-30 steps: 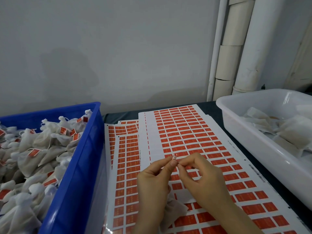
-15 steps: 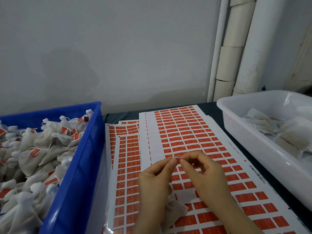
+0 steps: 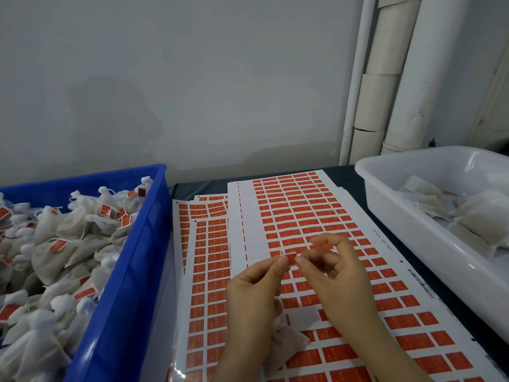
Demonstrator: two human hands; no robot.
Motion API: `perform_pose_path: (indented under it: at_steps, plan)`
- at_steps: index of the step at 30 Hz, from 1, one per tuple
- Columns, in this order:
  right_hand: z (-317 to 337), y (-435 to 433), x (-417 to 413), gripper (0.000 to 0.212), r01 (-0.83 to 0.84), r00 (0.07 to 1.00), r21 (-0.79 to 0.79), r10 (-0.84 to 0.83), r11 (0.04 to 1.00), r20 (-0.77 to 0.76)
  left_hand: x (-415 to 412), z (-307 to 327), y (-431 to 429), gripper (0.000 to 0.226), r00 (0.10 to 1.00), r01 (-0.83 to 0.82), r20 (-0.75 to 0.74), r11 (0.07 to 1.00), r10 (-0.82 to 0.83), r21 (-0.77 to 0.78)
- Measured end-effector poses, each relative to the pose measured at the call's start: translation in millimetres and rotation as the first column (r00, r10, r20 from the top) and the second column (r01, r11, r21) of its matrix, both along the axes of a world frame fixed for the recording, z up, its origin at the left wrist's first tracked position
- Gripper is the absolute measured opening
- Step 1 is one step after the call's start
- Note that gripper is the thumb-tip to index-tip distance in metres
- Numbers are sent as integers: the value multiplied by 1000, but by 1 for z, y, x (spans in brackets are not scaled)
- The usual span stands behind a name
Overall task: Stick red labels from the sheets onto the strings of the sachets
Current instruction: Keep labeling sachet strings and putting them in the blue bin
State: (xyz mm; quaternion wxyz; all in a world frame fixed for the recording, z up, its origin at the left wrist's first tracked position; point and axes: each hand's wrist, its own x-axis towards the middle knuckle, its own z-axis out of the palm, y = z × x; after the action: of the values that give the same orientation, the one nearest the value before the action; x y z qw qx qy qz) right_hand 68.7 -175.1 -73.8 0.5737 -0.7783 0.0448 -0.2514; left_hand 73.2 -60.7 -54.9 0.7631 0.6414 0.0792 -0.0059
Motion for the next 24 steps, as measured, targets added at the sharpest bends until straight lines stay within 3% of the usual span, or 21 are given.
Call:
perform_pose_path:
  at_steps: [11, 21, 24]
  plan:
    - [1, -1, -1, 32, -2, 1000, 15, 2, 1000, -8, -2, 3, -1, 12, 998, 45, -53, 999, -46, -27]
    - [5, -1, 0, 3, -137, 984, -27, 132, 990, -123, 2, -2, 3, 15, 997, 77, -25, 994, -79, -75]
    - [2, -2, 0, 9, -139, 985, -37, 135, 990, -103, 2, -3, 3, 12, 997, 74, -18, 996, -75, -56]
